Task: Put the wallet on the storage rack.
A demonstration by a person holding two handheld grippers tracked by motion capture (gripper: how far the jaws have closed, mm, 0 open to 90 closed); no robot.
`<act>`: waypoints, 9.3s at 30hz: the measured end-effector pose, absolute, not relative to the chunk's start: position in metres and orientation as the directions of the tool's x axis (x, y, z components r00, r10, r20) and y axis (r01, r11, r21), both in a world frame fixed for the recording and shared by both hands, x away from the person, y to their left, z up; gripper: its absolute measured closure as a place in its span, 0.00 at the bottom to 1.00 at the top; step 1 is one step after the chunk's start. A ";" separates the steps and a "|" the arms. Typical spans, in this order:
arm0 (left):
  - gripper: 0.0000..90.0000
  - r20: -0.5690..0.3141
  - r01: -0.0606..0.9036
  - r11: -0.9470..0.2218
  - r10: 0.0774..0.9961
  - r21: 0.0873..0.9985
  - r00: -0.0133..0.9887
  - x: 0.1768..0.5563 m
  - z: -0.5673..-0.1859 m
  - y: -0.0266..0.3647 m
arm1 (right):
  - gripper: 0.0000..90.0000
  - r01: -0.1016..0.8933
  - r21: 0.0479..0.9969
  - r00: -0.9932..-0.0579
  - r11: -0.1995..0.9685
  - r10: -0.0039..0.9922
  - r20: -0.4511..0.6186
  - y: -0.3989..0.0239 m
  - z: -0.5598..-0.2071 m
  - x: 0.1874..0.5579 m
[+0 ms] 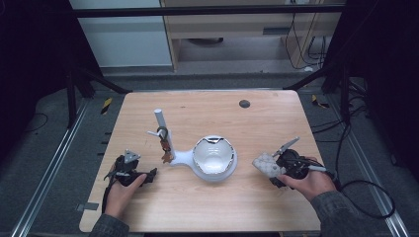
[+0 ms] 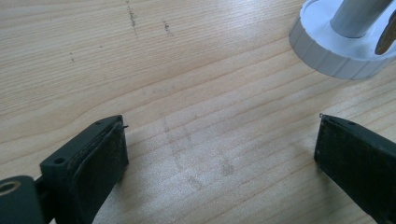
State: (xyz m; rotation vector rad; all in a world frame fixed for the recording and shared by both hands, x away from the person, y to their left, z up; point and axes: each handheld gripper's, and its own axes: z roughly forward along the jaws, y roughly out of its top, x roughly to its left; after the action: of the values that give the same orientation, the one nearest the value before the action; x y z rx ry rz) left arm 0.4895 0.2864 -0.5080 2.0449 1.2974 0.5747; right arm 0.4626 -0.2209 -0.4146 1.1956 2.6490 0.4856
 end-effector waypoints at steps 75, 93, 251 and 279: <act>0.02 0.025 0.627 -0.306 0.909 0.716 0.416 0.489 -0.508 0.286 | 0.35 0.412 0.333 -0.871 0.848 0.474 -0.130 -0.088 -0.339 0.470; 0.02 0.025 0.627 -0.307 0.909 0.716 0.416 0.490 -0.508 0.286 | 0.35 0.405 0.264 -0.890 0.875 0.443 -0.104 -0.064 -0.359 0.485; 0.02 0.025 0.620 -0.316 0.902 0.718 0.430 0.490 -0.508 0.286 | 0.19 0.463 0.416 -0.838 0.783 0.540 -0.083 -0.070 -0.356 0.505; 0.01 0.024 0.626 -0.313 0.905 0.715 0.425 0.490 -0.508 0.285 | 0.06 0.500 0.593 -0.731 0.631 0.675 -0.102 -0.137 -0.348 0.503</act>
State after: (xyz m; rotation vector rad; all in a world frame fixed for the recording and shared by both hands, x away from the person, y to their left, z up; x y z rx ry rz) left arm 0.4896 0.2853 -0.5082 2.0503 1.2875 0.5709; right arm 0.5029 -0.1374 -0.3480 0.9449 2.5408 0.7838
